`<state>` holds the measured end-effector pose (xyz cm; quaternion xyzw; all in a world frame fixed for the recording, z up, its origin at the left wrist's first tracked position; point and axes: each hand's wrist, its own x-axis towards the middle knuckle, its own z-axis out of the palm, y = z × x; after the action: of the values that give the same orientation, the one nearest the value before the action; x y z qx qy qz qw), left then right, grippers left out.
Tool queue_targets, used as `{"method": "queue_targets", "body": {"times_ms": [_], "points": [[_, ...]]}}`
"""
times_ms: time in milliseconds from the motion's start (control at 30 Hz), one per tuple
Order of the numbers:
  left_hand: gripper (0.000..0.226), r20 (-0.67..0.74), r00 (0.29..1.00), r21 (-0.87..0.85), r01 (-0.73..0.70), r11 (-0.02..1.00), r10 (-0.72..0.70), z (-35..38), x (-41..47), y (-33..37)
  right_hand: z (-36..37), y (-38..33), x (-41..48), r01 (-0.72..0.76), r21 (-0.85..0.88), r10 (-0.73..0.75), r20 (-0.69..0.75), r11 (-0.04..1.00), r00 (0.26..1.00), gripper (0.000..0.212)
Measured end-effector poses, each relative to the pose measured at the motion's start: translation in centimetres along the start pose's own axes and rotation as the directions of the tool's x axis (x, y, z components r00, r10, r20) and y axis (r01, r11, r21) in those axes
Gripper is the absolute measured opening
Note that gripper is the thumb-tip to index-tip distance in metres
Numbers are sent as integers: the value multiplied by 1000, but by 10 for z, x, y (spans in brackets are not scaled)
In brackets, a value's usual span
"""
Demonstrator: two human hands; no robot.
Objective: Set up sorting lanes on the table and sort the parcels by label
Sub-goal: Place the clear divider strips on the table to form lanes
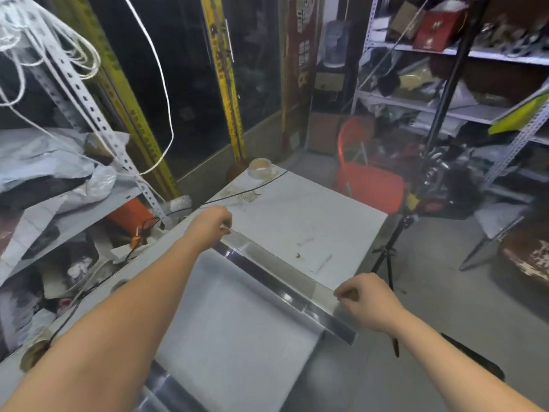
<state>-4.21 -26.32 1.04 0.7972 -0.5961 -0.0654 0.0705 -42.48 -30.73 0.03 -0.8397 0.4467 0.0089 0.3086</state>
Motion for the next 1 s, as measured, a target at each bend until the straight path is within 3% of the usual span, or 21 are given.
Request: {"method": "queue_targets", "body": {"times_ms": [367,667,933,1000], "points": [[9,18,999,-34,44,998,-43,24,92,49,-44,66,54,-30,8,30,3,1000,1000,24],[9,30,999,-76,-11,997,13,55,180,19,-32,58,126,-115,11,115,0,993,993,22],[7,28,1000,-109,-9,994,12,66,229,-10,-30,54,188,-112,-21,111,-31,993,993,45],[6,28,1000,-107,1,994,2,66,239,-17,-32,53,200,-122,-26,122,-29,992,992,35]]}}
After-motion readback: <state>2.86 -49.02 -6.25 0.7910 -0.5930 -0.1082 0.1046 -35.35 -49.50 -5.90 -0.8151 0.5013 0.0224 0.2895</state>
